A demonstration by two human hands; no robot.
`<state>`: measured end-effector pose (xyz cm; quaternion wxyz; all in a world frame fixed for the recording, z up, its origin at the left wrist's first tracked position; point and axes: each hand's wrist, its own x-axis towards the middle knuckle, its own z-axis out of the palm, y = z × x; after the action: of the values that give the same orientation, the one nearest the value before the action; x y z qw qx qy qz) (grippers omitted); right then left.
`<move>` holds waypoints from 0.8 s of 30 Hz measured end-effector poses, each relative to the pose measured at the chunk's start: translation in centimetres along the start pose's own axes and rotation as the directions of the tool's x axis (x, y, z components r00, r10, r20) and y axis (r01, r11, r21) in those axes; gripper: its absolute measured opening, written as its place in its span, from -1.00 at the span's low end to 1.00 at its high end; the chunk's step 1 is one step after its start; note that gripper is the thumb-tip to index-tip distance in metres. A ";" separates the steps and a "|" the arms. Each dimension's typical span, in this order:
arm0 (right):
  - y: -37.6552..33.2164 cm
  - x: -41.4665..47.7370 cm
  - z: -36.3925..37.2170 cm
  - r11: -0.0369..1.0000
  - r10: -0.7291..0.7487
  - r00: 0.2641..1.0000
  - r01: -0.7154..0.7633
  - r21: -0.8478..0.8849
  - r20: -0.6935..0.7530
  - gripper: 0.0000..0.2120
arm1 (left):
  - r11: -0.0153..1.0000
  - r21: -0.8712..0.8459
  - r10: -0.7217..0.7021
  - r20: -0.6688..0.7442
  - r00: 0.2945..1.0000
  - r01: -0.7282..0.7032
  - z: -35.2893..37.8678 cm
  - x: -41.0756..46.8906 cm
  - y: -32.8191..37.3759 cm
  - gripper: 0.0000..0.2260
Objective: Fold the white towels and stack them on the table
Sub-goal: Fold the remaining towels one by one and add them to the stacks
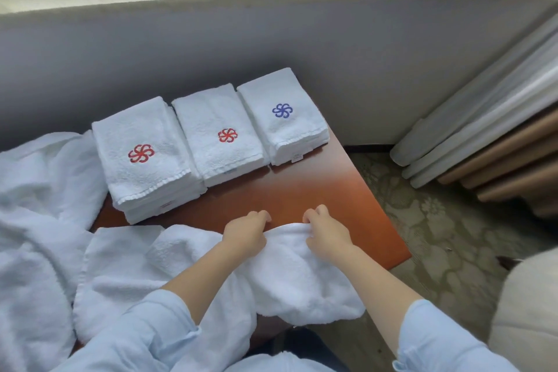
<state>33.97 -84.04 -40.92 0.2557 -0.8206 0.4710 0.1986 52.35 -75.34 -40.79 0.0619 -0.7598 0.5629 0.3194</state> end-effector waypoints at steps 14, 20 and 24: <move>2.8 4.4 -9.8 0.983 -0.015 0.917 0.087 0.163 -0.399 -0.88 | 0.966 -0.258 -0.074 -0.348 0.935 -0.019 -5.6 4.4 4.0 -0.91; 5.3 7.9 -13.0 0.968 -0.046 0.923 0.135 0.211 -0.381 -0.79 | 0.922 -0.386 -0.136 -0.328 0.935 -0.002 -5.8 5.8 6.4 -0.66; 6.4 9.1 -12.1 0.952 -0.207 0.942 0.257 0.169 -0.266 -0.59 | 0.942 -0.297 -0.233 -0.241 0.942 0.157 -4.5 5.5 6.9 -0.70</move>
<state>33.78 -100.20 -37.94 0.2989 -0.8586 0.4163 0.0155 48.99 -84.37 -38.46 -0.0901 -0.8501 0.4375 0.2788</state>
